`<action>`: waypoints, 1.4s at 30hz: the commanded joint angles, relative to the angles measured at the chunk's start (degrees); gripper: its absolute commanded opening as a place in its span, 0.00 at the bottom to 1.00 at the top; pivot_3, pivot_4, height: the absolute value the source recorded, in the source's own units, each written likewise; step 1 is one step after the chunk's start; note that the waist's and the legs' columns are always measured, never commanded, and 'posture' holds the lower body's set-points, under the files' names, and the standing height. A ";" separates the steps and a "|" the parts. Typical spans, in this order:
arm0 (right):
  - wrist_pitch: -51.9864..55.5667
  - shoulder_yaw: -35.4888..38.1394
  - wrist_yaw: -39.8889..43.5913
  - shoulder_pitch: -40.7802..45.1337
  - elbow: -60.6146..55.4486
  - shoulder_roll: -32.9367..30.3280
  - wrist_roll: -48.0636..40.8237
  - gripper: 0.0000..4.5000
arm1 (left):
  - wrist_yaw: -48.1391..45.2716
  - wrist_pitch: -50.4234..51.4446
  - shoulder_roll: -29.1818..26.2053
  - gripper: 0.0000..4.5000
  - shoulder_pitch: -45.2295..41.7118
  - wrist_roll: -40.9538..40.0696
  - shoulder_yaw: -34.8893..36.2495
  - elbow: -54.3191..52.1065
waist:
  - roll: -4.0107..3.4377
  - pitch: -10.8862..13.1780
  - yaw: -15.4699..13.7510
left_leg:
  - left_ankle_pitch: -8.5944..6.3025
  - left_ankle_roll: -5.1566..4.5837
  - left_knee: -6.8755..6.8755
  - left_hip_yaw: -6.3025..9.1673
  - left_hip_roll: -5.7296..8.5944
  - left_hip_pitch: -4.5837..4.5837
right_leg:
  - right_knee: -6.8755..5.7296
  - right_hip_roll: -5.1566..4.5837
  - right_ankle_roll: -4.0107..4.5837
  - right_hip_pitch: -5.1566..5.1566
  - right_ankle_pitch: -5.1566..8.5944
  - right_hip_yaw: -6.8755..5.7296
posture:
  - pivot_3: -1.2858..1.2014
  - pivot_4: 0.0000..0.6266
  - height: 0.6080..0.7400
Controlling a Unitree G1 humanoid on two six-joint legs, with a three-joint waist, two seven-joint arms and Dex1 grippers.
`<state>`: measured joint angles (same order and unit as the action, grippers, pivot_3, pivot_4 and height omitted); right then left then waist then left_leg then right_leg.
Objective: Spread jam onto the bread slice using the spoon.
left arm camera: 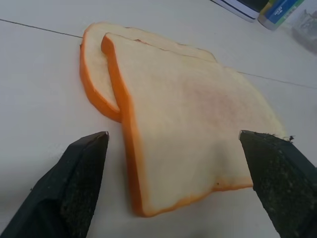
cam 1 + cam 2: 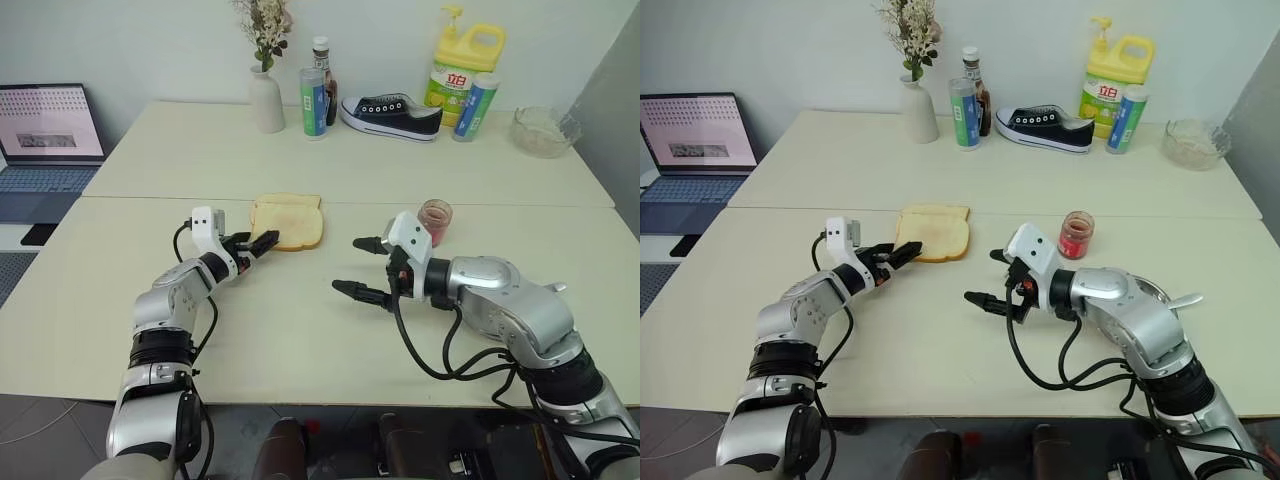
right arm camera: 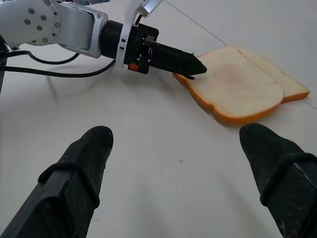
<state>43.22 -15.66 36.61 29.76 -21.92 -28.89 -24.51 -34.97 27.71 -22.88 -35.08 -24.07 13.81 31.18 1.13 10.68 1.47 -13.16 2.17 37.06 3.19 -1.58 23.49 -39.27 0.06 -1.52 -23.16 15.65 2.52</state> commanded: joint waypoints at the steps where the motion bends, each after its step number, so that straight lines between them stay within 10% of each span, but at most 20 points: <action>1: 0.28 2.21 -1.38 -0.02 -2.25 0.70 0.28 1.00 | -1.33 -0.97 -0.30 0.66 -1.60 1.26 -1.15 2.17 | 0.00 0.00 0.00 | 0.00 0.00 0.00 0.00 0.00 0.00 | -0.01 0.00 0.00 0.00 0.00 0.00 | 0.52 0.24 1.00; 11: 1.48 3.83 -3.01 -0.99 -3.62 1.78 0.24 1.00 | -3.10 -1.59 -1.04 0.00 -3.60 2.16 -1.08 3.45 | 0.00 0.00 0.04 | 0.00 0.00 0.00 0.01 0.00 0.00 | -0.04 0.00 0.00 0.00 0.00 0.00 | 0.52 0.24 1.00; 20: 11.87 17.07 -5.47 -1.86 -11.43 4.45 -14.87 1.00 | -11.36 8.78 -7.88 0.00 -2.58 -0.74 -5.36 -14.84 | 0.01 0.01 0.10 | 0.01 0.02 -0.03 0.09 -0.02 0.06 | -0.07 0.01 0.00 -0.05 0.00 -0.05 | 0.52 0.24 1.00; 31: 22.96 36.68 -0.99 -19.50 -24.68 -18.14 -43.78 1.00 | -41.72 21.17 -25.81 0.00 -5.93 -12.29 -17.45 -39.87 | -0.02 0.01 0.42 | 0.00 0.00 -0.09 0.04 -0.07 0.12 | 0.20 0.08 -0.02 -0.03 0.04 -0.03 | 0.52 0.24 1.00; 42: 18.69 37.26 -7.81 -27.75 -27.87 -24.17 -54.51 1.00 | -41.75 -15.91 -16.06 0.00 -6.59 16.37 -38.42 -20.27 | 0.01 0.01 0.10 | 0.02 -0.04 -0.03 -0.13 -0.11 0.02 | 0.26 0.21 -0.27 0.05 0.19 0.20 | 0.52 0.24 1.00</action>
<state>63.89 21.36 29.76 2.40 -48.25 -52.47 -77.80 -78.99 18.42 -41.03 -39.44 -11.68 -23.62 7.80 1.14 10.69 1.57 -13.14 2.13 37.05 3.07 -1.68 23.61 -39.00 0.27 -1.79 -23.16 15.84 2.70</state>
